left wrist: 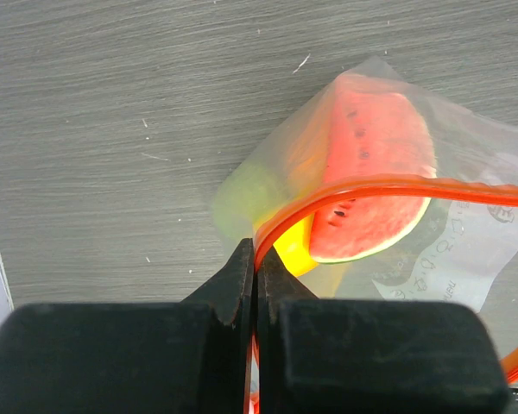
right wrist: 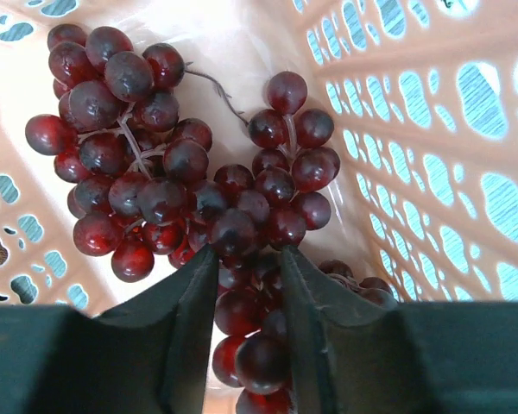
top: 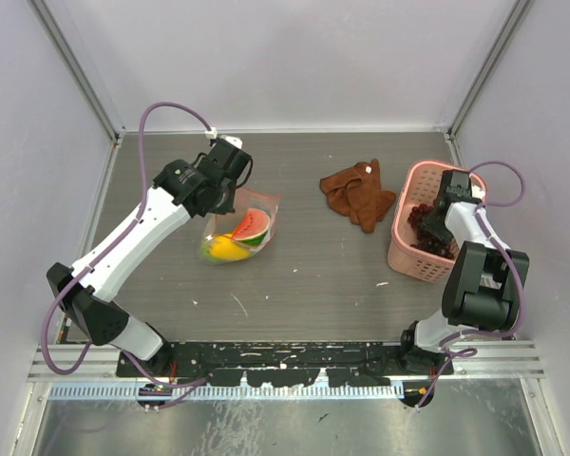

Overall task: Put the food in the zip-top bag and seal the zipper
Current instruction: Pick up the fake fruit from the bin.

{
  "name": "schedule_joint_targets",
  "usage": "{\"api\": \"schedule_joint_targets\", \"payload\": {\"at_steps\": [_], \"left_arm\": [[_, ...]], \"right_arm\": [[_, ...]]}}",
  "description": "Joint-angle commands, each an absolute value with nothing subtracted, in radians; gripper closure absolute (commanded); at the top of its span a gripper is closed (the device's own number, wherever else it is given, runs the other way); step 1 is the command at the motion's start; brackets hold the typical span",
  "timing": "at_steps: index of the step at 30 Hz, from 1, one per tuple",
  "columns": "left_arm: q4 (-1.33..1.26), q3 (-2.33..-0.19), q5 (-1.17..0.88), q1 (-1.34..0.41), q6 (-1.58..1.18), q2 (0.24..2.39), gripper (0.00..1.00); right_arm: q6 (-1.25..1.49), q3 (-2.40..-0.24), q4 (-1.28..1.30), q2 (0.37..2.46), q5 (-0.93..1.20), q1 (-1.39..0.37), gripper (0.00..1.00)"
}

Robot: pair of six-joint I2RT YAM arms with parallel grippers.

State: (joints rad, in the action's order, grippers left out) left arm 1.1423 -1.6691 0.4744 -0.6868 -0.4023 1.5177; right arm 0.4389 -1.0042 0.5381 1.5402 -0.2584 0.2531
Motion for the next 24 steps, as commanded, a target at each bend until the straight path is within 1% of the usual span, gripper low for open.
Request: {"api": "schedule_joint_targets", "payload": {"at_steps": [1,3,5,7,9,11,17,20,22,24], "left_arm": [[1.117,-1.672,0.47,-0.684,-0.397,1.498,1.0],[1.118,-1.674,0.469,-0.684,-0.397,1.499,1.0],[1.118,-1.673,0.469,-0.683,-0.396,1.5,1.0],[1.117,-1.673,0.471,-0.683,-0.396,1.499,1.0],[1.117,-1.673,0.471,-0.684,-0.396,1.499,1.0],[1.118,-1.673,0.469,-0.684,-0.396,1.501,1.0],[1.115,-1.671,0.468,-0.684,-0.396,1.497,1.0],[1.116,-1.67,0.467,-0.684,-0.394,1.496,1.0],[1.117,-1.671,0.466,-0.684,-0.394,1.496,1.0],[1.115,-1.669,0.465,-0.684,-0.395,1.494,1.0]], "right_arm": [[0.438,-1.001,0.485,1.53,-0.284,0.257,0.65],[0.436,-1.011,0.506,1.531,-0.282,0.257,0.77],[0.434,-1.019,0.52,1.518,-0.276,0.257,0.86],[0.43,-1.031,0.536,1.486,-0.267,0.257,0.93],[0.425,-1.049,0.554,1.46,-0.256,0.257,0.97],[0.418,-1.073,0.576,1.442,-0.239,0.256,0.99],[0.404,-1.104,0.636,1.412,-0.187,0.257,1.0],[0.396,-1.107,0.671,1.41,-0.188,0.257,0.96],[0.39,-1.106,0.688,1.408,-0.185,0.257,1.0],[0.388,-1.102,0.679,1.383,-0.172,0.257,1.0]]}}
